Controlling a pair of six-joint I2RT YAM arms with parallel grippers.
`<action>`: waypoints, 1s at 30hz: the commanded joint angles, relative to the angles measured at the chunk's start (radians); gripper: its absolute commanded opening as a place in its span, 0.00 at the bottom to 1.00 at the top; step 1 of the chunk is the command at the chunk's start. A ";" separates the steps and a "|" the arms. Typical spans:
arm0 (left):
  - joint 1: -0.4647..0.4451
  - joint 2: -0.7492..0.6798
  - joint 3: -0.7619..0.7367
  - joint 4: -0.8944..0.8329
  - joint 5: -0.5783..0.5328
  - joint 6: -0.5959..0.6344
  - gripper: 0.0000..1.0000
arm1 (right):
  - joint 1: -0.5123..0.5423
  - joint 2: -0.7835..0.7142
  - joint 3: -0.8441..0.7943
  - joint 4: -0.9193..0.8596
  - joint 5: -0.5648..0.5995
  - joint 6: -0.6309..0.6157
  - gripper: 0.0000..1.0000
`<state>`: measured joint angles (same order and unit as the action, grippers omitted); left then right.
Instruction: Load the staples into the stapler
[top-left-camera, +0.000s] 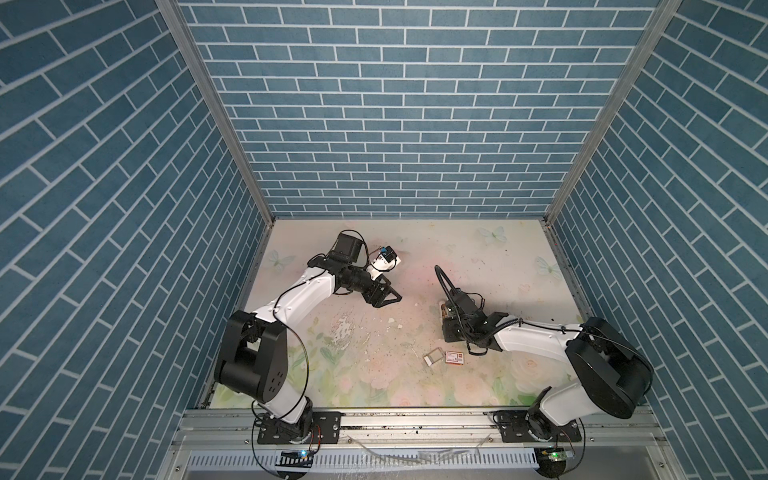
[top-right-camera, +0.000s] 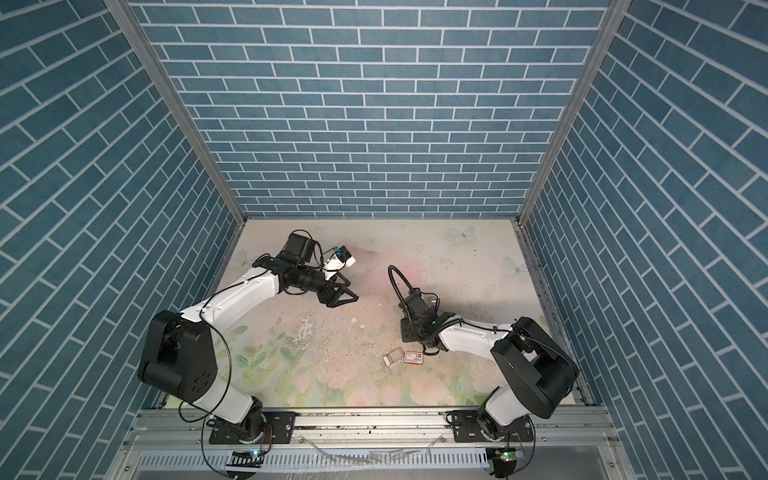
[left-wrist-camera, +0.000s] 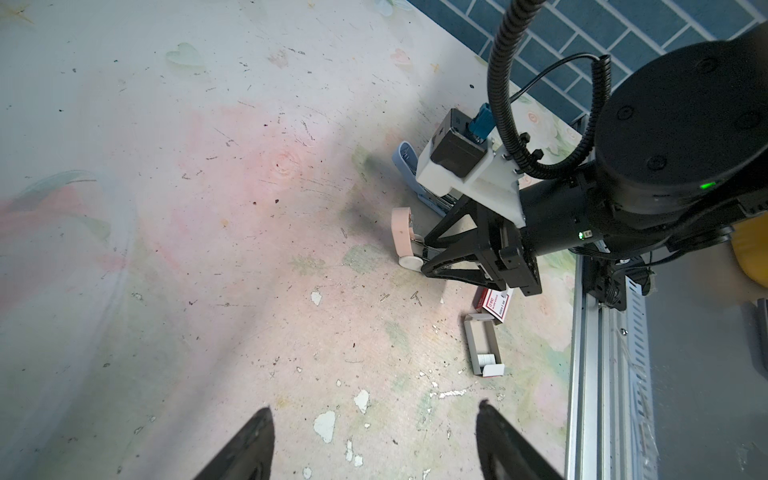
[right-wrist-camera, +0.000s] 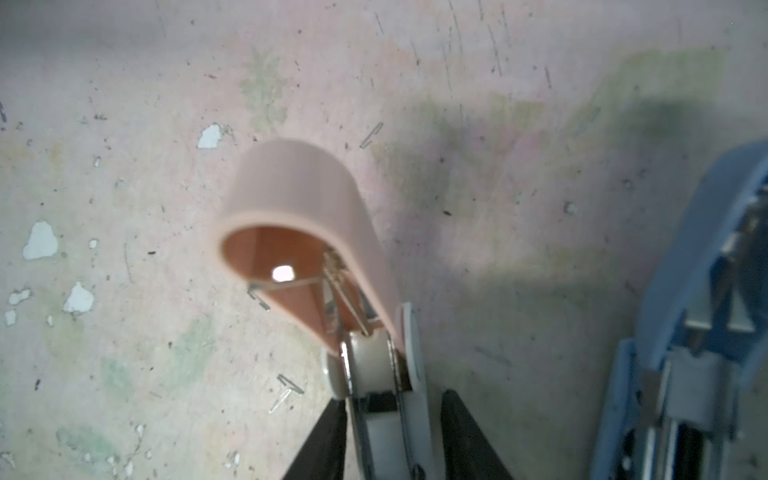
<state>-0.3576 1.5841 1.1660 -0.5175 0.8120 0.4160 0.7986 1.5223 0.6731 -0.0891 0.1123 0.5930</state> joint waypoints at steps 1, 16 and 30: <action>0.002 -0.011 -0.012 -0.006 0.012 0.012 0.77 | 0.004 0.035 0.033 -0.002 0.006 -0.019 0.35; 0.002 -0.018 -0.009 -0.010 0.011 0.012 0.77 | 0.008 0.205 0.199 0.009 -0.014 -0.067 0.33; 0.003 -0.014 0.000 -0.033 -0.019 0.028 0.77 | 0.010 -0.034 0.061 0.004 -0.005 -0.057 0.42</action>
<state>-0.3576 1.5837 1.1660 -0.5190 0.8001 0.4267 0.8040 1.5478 0.7536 -0.0689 0.1036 0.5430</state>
